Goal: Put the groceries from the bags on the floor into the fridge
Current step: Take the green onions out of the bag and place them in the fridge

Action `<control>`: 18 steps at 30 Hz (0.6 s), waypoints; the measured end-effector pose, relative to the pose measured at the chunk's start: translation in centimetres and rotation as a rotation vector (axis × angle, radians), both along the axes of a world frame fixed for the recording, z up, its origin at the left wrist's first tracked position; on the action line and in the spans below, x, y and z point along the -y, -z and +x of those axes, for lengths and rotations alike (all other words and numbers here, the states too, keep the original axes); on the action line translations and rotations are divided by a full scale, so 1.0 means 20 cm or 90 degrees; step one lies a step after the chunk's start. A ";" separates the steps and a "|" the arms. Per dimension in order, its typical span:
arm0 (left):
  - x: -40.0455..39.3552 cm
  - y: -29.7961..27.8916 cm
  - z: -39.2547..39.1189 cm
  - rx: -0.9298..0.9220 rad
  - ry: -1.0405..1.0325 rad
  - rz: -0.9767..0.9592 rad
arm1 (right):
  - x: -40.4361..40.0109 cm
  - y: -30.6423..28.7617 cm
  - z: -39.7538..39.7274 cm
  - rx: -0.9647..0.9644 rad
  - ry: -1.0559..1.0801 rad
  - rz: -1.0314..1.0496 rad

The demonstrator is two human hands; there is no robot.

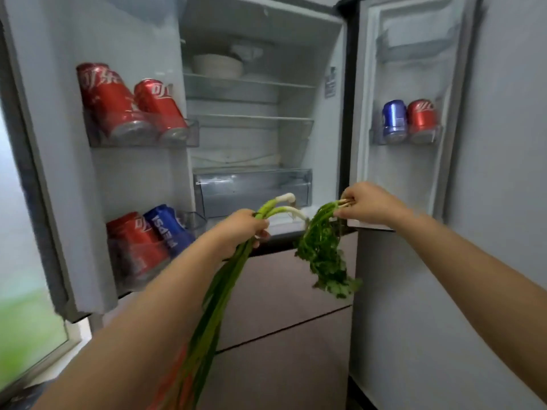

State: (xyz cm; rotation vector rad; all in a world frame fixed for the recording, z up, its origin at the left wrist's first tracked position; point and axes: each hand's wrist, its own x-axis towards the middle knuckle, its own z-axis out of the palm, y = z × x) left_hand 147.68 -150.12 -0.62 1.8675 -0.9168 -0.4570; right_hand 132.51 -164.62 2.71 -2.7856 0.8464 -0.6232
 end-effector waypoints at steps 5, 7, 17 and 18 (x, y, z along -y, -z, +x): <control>0.44 -0.29 0.35 0.037 -0.009 -0.036 | 0.36 -0.25 0.31 0.025 0.029 -0.176; 0.60 -0.36 0.46 0.000 -0.002 -0.054 | 0.52 -0.30 0.44 0.055 0.031 -0.206; 1.26 -0.62 1.00 0.382 -0.187 -0.022 | 1.36 -0.43 1.23 0.156 -0.077 -0.174; 1.31 -0.65 1.05 0.431 -0.208 -0.007 | 1.43 -0.46 1.33 0.162 -0.093 -0.163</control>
